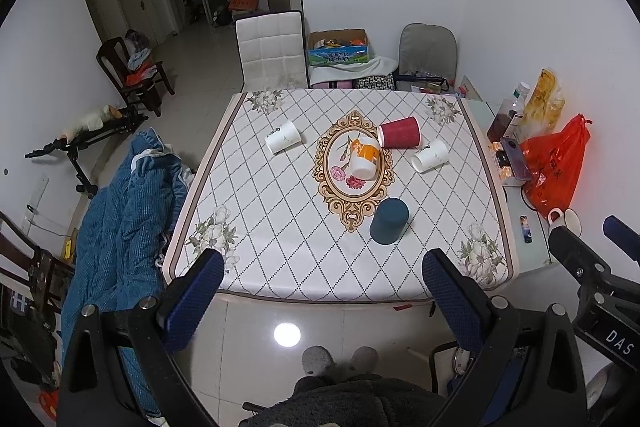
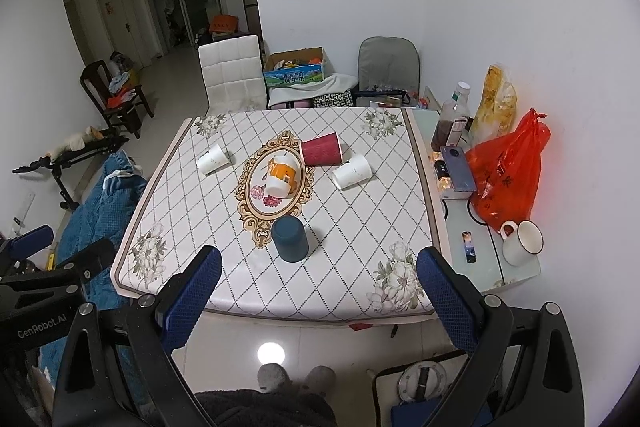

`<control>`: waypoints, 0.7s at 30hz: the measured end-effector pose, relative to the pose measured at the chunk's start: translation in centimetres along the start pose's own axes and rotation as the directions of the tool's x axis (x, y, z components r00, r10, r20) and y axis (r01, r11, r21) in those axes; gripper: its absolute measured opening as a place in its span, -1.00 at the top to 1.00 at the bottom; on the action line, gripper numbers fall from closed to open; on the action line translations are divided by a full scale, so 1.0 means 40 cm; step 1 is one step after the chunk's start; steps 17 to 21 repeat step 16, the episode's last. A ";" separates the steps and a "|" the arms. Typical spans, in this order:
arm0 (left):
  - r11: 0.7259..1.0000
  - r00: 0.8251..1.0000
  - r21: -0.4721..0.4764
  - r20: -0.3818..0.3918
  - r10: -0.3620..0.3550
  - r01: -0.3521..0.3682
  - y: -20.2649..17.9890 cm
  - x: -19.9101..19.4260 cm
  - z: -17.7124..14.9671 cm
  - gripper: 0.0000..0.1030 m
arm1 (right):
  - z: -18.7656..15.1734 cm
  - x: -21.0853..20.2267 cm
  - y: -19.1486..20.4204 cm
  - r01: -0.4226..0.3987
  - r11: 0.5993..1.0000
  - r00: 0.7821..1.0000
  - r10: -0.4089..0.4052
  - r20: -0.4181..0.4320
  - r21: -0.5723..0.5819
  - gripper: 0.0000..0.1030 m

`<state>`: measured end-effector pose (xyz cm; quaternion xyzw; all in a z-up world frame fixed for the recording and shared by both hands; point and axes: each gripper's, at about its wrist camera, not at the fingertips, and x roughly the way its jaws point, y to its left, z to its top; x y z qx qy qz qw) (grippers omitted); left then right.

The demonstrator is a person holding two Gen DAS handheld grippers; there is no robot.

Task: Flip cup upside down

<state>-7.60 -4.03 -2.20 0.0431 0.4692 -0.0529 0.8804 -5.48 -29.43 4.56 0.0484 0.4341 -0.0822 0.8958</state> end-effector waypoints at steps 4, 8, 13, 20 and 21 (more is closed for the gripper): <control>1.000 1.000 -0.002 0.002 0.000 0.000 -0.003 0.000 0.006 -0.97 | -0.001 0.000 0.000 0.001 1.000 1.000 -0.001 0.001 0.000 -0.94; 1.000 1.000 0.000 0.001 0.000 0.000 -0.003 -0.001 0.011 -0.97 | -0.003 0.001 0.003 0.004 1.000 1.000 -0.004 0.000 0.002 -0.94; 1.000 1.000 0.002 0.000 0.006 -0.006 -0.003 0.000 0.017 -0.97 | -0.002 0.001 0.002 0.002 1.000 1.000 -0.002 -0.001 0.002 -0.94; 1.000 1.000 0.001 0.006 0.008 -0.008 -0.002 -0.001 0.024 -0.97 | -0.002 0.002 0.002 0.003 1.000 1.000 -0.003 -0.001 0.002 -0.94; 1.000 1.000 0.001 0.006 0.008 -0.008 -0.002 -0.001 0.024 -0.97 | -0.002 0.002 0.002 0.003 1.000 1.000 -0.003 -0.001 0.002 -0.94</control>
